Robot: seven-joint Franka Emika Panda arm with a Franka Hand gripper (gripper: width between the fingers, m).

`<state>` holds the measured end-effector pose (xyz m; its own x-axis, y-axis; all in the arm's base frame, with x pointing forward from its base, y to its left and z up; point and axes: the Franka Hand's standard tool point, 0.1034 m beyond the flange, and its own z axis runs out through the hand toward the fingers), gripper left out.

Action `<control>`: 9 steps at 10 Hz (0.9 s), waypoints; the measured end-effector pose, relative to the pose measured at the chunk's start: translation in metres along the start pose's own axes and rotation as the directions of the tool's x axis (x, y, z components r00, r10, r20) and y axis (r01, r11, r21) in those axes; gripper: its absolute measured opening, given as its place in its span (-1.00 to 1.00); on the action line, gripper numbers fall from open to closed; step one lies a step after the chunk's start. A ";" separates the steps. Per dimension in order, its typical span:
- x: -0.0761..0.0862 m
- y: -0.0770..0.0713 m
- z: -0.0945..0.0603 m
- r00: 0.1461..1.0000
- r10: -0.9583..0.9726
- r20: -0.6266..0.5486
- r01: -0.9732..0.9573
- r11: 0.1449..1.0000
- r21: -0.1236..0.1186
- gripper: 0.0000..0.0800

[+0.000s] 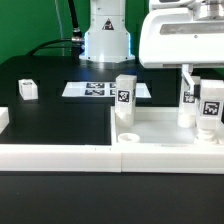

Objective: Assemble square table

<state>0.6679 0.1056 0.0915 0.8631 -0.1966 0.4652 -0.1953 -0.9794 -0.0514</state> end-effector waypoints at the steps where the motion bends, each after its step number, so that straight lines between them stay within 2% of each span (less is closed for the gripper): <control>1: -0.002 0.000 0.003 1.000 -0.002 0.003 0.002 1.000 -0.002 -0.27; 3: -0.008 0.000 0.009 1.000 -0.006 0.010 0.006 1.000 -0.008 -0.27; 9: -0.011 0.000 0.009 0.999 0.015 -0.041 -0.016 1.000 -0.012 -0.27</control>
Offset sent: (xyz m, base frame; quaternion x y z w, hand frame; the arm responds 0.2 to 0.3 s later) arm -0.0061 0.0012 -0.0147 -0.0340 0.0078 0.0073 0.9994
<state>0.6622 0.1071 0.0787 0.8400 -0.2092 0.5006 -0.2142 -0.9756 -0.0483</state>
